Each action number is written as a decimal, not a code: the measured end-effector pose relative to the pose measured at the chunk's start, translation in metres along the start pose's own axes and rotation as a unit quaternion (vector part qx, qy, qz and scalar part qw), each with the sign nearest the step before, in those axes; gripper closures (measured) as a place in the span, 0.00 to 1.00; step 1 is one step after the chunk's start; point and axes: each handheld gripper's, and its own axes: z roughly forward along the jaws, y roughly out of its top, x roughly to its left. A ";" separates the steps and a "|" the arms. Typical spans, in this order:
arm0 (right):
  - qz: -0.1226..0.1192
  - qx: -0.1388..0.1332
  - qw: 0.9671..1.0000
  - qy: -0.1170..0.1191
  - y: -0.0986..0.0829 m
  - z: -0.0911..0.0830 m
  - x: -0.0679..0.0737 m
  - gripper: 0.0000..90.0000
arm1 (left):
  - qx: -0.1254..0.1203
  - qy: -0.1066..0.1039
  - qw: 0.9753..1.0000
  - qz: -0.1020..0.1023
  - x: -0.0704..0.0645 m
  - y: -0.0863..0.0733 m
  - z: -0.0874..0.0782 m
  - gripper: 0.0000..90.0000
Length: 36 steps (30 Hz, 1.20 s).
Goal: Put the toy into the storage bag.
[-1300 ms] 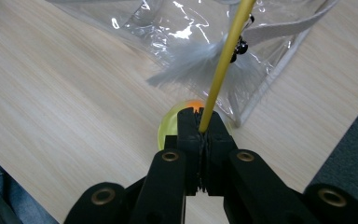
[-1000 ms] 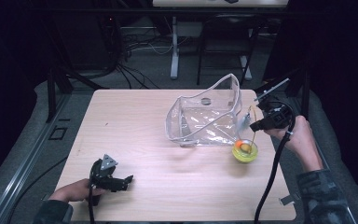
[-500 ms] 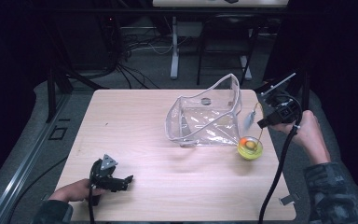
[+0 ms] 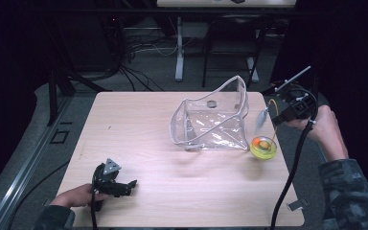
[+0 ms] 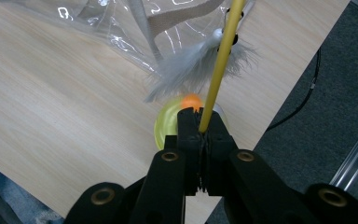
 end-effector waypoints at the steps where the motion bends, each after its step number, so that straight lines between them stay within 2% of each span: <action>1: 0.001 0.001 1.000 -0.002 0.001 -0.001 0.000 0.98 | 0.000 0.000 1.000 0.000 0.000 0.000 0.000 0.00; 29: 0.005 -0.004 1.000 -0.028 0.024 -0.023 -0.014 0.98 | 0.002 -0.001 1.000 -0.001 0.000 0.000 0.000 0.00; 36: 0.012 -0.015 0.999 -0.032 0.029 -0.031 -0.019 0.98 | 0.002 -0.001 1.000 -0.001 0.000 0.000 0.000 0.00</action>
